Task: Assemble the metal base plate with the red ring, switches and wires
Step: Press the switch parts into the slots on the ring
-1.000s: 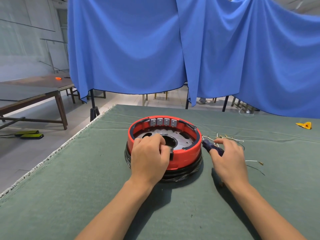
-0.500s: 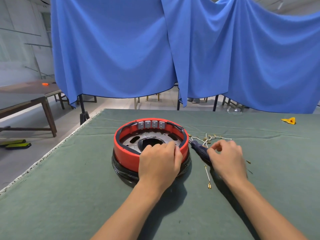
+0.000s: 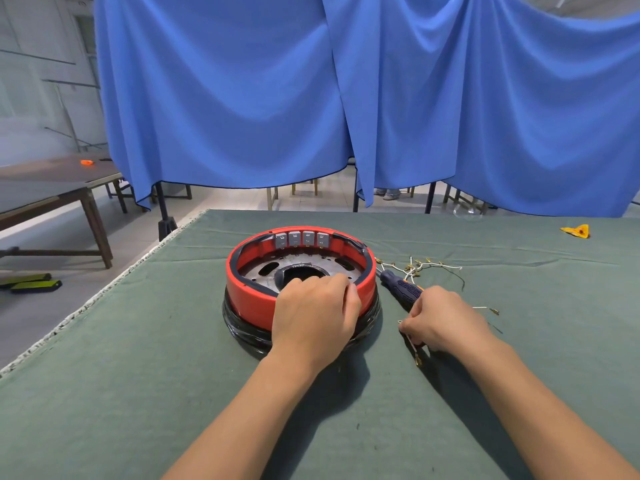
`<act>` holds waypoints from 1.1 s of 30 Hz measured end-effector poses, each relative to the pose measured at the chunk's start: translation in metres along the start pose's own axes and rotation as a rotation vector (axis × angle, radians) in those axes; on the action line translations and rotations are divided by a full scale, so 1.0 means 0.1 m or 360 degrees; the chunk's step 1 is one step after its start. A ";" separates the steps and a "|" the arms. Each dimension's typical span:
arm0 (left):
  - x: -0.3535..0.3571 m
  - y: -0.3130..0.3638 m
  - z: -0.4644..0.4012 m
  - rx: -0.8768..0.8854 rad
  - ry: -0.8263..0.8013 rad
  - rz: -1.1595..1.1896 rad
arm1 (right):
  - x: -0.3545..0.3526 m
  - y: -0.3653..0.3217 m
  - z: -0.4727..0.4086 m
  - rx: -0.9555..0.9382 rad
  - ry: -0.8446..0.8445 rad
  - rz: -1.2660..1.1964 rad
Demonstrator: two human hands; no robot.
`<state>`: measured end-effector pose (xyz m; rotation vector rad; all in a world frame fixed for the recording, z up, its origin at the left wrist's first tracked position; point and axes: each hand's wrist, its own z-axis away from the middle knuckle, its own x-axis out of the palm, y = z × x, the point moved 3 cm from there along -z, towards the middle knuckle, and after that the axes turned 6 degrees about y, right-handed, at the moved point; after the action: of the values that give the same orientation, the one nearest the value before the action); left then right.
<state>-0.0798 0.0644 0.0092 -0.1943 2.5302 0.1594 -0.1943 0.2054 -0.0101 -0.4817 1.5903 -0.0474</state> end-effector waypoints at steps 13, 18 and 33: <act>-0.03 -0.01 0.01 -0.0036 -0.0046 0.0102 | -0.04 -0.05 0.09 -0.0050 -0.0143 0.0097; -0.05 -0.01 0.00 -0.0031 -0.0036 0.0109 | -0.06 -0.03 0.09 -0.0058 -0.0209 -0.0376; -0.20 -0.06 0.01 -0.0280 -0.0060 0.0650 | -0.26 -0.23 0.22 -0.0026 -0.0363 -0.2677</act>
<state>-0.0625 0.0610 0.0196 0.2585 2.4882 0.5410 -0.1670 0.1986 0.0194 -1.6306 0.5806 -1.1814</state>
